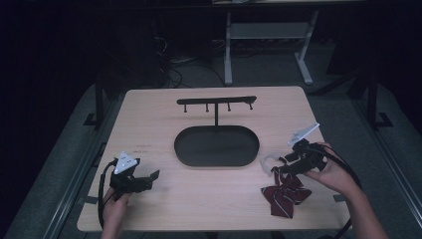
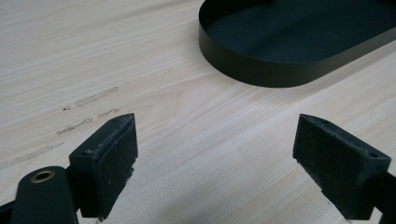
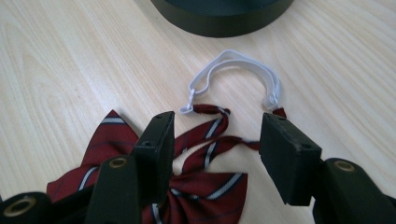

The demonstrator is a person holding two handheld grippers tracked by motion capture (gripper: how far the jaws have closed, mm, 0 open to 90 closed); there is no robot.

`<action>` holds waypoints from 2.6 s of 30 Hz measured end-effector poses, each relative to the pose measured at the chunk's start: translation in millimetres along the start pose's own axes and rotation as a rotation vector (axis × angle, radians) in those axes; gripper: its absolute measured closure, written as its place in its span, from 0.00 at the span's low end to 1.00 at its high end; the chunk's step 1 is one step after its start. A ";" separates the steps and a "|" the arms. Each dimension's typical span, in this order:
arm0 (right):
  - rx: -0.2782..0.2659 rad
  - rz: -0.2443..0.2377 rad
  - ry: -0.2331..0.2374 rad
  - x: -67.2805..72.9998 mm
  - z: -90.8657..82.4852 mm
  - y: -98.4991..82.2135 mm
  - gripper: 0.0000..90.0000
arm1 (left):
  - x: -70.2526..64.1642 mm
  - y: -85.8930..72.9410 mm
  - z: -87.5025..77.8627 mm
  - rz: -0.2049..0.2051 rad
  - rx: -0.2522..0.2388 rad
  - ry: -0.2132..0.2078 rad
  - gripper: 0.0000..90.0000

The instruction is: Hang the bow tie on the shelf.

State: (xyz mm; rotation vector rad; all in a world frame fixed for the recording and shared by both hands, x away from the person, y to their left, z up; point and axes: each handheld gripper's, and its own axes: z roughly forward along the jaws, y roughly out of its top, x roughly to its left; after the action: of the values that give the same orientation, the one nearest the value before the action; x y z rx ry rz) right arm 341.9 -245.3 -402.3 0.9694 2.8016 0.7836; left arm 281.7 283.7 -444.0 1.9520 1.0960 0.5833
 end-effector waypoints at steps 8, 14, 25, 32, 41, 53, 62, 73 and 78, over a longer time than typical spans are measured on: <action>0.022 -0.007 0.023 -8.9 13.2 13.5 0.51 | 1.0 0.0 -1.0 -0.010 -0.009 0.002 0.15; 0.060 -0.004 0.022 -14.5 24.1 24.2 0.52 | 1.2 0.1 -1.1 -0.008 -0.008 0.003 0.15; 0.112 -0.002 -0.003 -30.7 47.1 33.3 0.61 | 2.2 -0.5 -1.6 -0.008 -0.010 0.005 0.15; 0.159 -0.010 -0.061 -36.0 57.3 35.4 0.72 | 1.9 -0.5 -2.2 -0.005 -0.007 0.003 0.15; 0.187 -0.030 -0.099 -34.8 62.7 34.0 0.89 | 2.4 -0.8 -2.9 -0.006 -0.008 0.004 0.15; 0.184 -0.049 -0.055 -24.0 47.6 33.1 0.93 | 1.6 -1.1 -3.5 -0.008 -0.008 0.004 0.15; 0.119 -0.092 -0.002 -6.9 30.0 36.9 0.93 | 0.6 -0.7 -3.4 -0.004 -0.004 0.004 0.15; 0.059 -0.159 0.011 12.7 8.8 51.2 0.93 | 0.3 -0.8 -3.9 -0.008 -0.010 0.003 0.15; 0.042 -0.176 0.006 21.1 -0.3 56.5 0.93 | 0.1 -0.4 -3.8 -0.010 -0.012 0.002 0.15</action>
State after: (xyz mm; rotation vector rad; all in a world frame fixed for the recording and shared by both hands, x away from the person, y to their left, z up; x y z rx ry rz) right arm 356.5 -194.9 -372.4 0.7137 2.8690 0.7085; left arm 278.8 285.5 -442.2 1.9348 1.1009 0.5853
